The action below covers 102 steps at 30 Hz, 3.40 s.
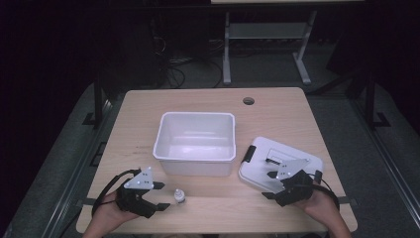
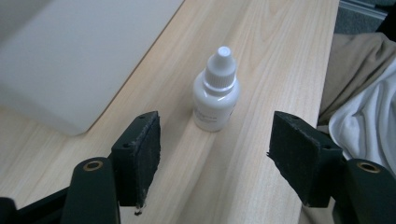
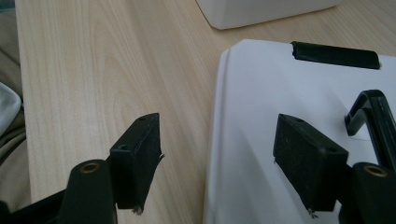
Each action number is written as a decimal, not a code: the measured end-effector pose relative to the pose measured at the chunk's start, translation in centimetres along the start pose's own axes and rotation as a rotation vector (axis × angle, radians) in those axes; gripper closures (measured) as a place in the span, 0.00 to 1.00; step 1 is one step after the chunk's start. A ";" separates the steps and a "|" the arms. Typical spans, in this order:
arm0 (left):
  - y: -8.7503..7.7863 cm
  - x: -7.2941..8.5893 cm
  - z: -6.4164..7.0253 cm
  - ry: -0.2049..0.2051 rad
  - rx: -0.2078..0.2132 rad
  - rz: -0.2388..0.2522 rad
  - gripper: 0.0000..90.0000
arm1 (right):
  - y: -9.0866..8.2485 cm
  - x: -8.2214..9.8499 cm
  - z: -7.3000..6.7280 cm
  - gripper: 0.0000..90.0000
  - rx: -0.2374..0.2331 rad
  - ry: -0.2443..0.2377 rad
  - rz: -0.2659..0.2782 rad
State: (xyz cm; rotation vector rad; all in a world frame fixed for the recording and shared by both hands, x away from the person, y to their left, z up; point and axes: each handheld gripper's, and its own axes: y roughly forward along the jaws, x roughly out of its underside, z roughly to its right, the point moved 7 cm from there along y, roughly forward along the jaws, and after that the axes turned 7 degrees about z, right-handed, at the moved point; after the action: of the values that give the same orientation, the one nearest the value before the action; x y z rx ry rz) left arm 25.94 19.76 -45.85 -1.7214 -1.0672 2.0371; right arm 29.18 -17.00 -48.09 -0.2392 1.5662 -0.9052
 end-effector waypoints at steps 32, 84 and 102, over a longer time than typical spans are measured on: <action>4.0 -1.4 0.2 0.043 0.083 -0.126 0.53 | -0.8 -0.3 0.0 0.34 0.018 -0.028 0.007; 0.4 -4.4 -0.3 0.086 0.063 -0.135 0.66 | -0.5 0.2 0.0 0.31 0.017 -0.037 -0.016; -3.8 -6.2 -1.6 0.088 0.014 -0.118 0.66 | -0.6 0.2 0.0 0.30 0.018 -0.035 -0.013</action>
State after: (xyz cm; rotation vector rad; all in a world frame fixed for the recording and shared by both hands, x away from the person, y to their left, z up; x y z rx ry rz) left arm 28.08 19.11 -38.79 -1.6829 -1.0967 1.8753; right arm 28.88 -17.53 -47.83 -0.2519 1.5253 -0.9202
